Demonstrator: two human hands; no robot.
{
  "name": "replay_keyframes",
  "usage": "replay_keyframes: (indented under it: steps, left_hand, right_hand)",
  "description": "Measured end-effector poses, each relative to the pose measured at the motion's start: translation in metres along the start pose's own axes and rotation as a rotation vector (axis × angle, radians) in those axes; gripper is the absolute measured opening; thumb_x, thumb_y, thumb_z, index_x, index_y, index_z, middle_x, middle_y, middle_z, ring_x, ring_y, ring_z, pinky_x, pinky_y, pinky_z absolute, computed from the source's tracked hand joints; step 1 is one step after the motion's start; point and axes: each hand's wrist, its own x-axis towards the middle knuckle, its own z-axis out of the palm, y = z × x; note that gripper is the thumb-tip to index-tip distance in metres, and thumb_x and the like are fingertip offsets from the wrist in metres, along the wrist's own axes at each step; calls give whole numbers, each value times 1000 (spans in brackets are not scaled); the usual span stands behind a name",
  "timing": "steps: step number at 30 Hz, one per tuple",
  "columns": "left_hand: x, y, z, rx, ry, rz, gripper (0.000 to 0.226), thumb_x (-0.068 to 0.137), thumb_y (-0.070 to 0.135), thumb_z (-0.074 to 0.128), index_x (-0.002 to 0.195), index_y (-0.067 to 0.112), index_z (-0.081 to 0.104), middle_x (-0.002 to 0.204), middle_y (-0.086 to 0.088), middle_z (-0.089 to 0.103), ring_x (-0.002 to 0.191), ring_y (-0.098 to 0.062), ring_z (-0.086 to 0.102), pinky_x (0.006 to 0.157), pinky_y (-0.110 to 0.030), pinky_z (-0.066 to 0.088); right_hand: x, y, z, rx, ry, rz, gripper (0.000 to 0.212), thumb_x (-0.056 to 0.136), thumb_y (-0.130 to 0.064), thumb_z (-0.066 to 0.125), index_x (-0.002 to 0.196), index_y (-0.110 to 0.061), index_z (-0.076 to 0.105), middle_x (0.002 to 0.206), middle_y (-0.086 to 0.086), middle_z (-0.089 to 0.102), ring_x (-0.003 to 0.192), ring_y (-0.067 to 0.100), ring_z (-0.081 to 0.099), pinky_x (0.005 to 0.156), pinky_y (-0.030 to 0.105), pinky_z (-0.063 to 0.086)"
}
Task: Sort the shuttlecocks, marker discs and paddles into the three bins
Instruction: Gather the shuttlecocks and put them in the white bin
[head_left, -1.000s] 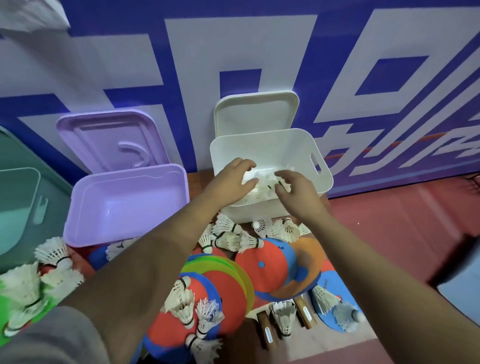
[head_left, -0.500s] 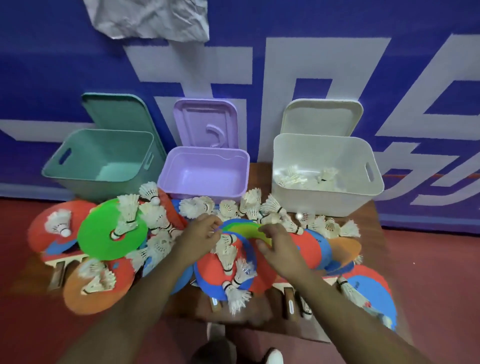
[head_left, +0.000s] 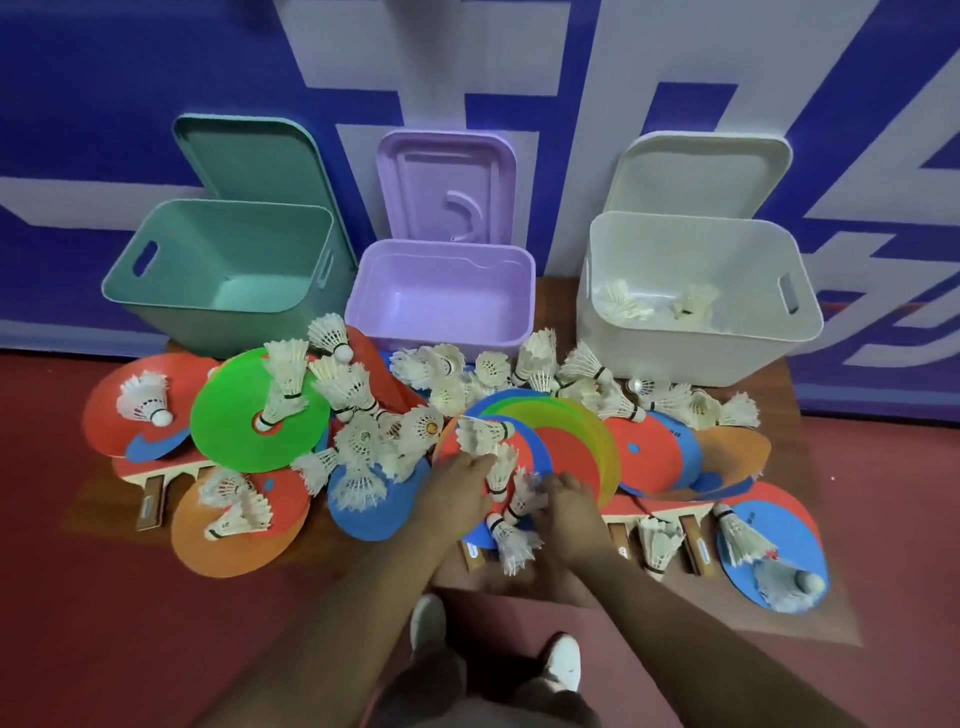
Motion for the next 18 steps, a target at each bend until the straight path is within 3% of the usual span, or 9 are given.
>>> replay_keyframes:
  steps: [4,8,12,15,18]
  left_hand:
    - [11,-8,7,-9,38,31,33,92,20,51,125,18,51,103,-6,64,96,-29,61,69,-38,50]
    - [19,-19,10,41,64,115,18,95,25,48,111,19,55,87,-5,67,81,-29,64,56,-36,43]
    - [19,-29,9,-71,86,197,24,97,24,47,117,19,58,94,-5,65,84,-27,62,58,-35,46]
    - [16,-34,3,-124,107,251,28,98,27,47,124,22,57,103,-6,59,86,-26,60,58,-28,34]
    - [14,-38,-1,-203,63,275,32,99,28,50,130,23,55,110,-11,50,83,-31,59,61,-27,36]
  right_hand:
    - [-6,-11,2,67,234,61,41,85,-28,58,123,-14,55,114,10,46,107,33,48,92,40,46]
    - [-34,-24,25,29,272,208,80,70,-68,60,127,-14,47,108,10,46,94,32,52,74,43,52]
    - [-45,-34,68,287,111,394,79,72,-47,77,124,-5,36,120,19,46,103,38,55,78,37,45]
    - [-43,-36,82,437,157,461,69,77,-26,75,128,-1,35,123,19,50,107,36,54,76,34,43]
    - [-43,-36,79,459,249,440,52,75,-21,74,115,-5,46,108,13,57,104,32,53,73,32,40]
